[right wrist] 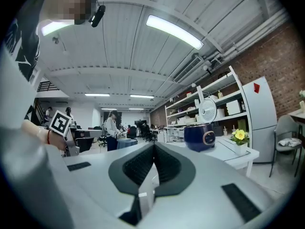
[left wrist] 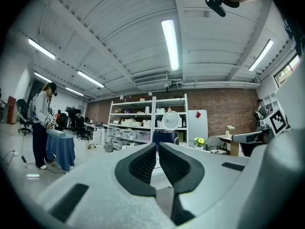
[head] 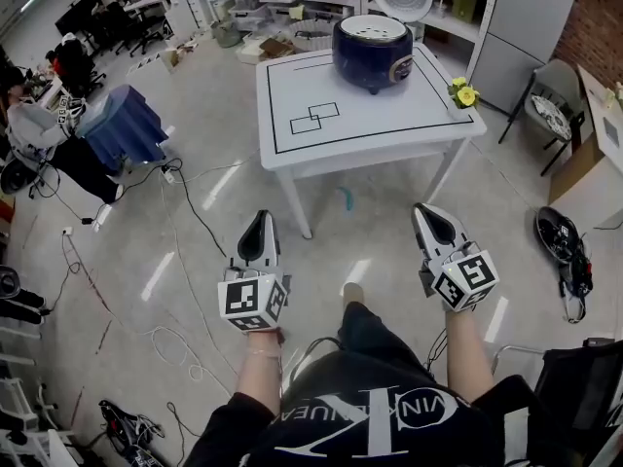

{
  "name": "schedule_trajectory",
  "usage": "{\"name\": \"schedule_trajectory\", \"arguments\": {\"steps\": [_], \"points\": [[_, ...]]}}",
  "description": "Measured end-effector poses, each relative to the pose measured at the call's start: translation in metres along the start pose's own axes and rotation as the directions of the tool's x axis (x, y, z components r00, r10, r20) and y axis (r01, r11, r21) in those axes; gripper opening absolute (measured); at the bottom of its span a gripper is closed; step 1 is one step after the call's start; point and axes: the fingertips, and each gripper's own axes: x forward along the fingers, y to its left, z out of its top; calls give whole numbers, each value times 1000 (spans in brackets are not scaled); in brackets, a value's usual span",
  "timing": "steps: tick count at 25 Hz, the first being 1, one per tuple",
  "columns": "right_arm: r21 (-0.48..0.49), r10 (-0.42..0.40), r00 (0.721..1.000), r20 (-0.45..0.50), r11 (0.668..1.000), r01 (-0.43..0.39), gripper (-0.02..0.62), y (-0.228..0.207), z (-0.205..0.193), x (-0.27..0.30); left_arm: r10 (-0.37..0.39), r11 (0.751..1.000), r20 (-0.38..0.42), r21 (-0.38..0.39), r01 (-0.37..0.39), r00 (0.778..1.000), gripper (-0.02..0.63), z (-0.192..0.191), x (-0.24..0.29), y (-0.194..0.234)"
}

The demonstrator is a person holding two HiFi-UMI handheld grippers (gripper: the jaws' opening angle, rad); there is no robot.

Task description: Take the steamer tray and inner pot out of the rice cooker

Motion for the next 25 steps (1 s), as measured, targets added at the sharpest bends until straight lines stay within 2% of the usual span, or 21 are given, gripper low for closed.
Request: {"name": "schedule_trajectory", "arguments": {"steps": [14,15,17,20,25], "points": [[42,-64,998,-10,997,64,-1,2,-7,-12,29,999,-1,-25,-29,1000,23,-4,-22,18],[43,-57,998,-11,997,58,28,3,-6,-10,33,999,-1,-26,-33,999,23,-3,-22,20],[40,-49,999,-8,998,49,34,4,-5,-5,36,999,1,-24,-36,999,23,-2,-21,23],[42,-57,998,-3,997,57,89,0,-5,1,41,999,3,-18,-41,999,23,-2,-17,28],[61,-83,996,-15,995,84,132,-10,-9,10,58,998,-21,-1,-58,998,26,-10,-3,36]]}}
